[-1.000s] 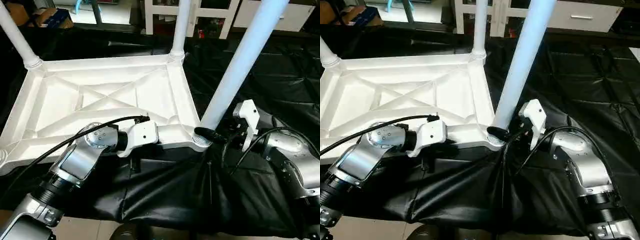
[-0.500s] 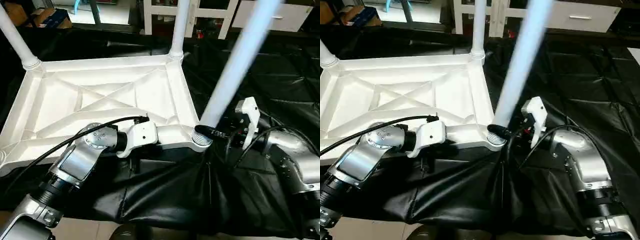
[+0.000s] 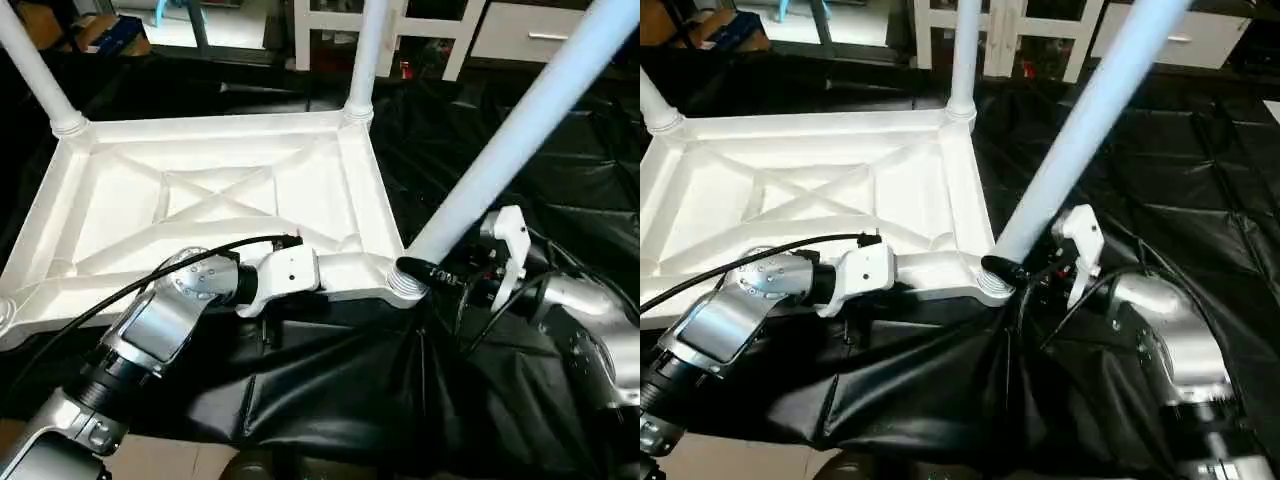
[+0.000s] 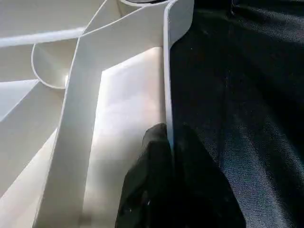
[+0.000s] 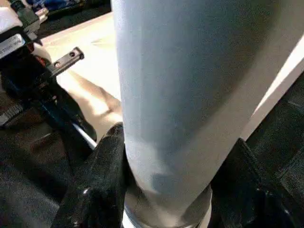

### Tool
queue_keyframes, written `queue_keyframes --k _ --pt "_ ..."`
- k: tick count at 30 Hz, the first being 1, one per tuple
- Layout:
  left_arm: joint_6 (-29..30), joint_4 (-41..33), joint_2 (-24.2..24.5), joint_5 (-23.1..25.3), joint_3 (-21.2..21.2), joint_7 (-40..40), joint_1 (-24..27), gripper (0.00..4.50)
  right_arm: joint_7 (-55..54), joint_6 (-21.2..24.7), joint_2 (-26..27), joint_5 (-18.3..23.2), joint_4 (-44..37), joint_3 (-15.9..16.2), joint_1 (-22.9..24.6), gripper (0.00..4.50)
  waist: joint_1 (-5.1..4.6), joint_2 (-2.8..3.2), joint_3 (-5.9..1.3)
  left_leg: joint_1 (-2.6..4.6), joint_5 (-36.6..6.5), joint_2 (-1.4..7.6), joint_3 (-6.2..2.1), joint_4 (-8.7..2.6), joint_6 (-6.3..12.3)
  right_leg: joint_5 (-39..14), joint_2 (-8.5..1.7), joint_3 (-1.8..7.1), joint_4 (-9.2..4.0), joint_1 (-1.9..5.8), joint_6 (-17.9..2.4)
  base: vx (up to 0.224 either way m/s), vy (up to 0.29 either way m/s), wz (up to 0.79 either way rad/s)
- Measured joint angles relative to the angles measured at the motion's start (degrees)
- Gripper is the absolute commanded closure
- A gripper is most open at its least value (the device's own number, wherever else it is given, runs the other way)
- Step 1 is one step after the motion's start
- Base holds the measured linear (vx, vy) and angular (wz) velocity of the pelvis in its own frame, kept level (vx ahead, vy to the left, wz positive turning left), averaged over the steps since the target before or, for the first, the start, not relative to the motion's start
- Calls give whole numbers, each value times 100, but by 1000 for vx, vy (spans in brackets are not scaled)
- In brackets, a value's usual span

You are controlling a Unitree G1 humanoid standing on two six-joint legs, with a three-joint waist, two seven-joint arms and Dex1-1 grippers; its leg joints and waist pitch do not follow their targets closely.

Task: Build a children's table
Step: Insert table leg to table base

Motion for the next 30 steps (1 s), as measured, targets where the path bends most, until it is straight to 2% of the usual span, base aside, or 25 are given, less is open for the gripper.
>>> queue_keyframes --k 9,18,24,25,30 --pt "-4 -7 -6 -1 -14 8 -4 450 -504 -466 274 -29 -402 -112 583 254 25 2 1 0 0 -1 1 -16 -2 -12 0 2 -4 -6 20 0 0 0" --pt "-6 8 -8 -2 -10 11 -4 450 -904 -947 330 -501 -676 70 834 254 22 2 0 -1 -1 -3 0 -21 -3 -31 0 6 -4 -8 52 0 0 0" --pt "-7 22 -7 -1 -9 24 -6 450 -933 -1001 328 -629 -696 110 831 254 7 -1 -1 -1 -1 -3 1 -21 -3 -61 1 10 -7 -7 102 0 0 0" --pt "-7 22 -7 -2 -9 23 -6 450 -910 -981 260 -648 -714 199 805 254 3 0 -1 -1 -1 -3 1 -21 -3 -61 1 11 -7 -7 101 0 0 0" --pt "-7 21 -3 -7 -22 -4 7 450 -569 -625 -170 -759 -801 407 522 255 3 -2 -12 3 -1 -3 0 -21 -3 -47 2 10 -7 5 78 0 0 0"
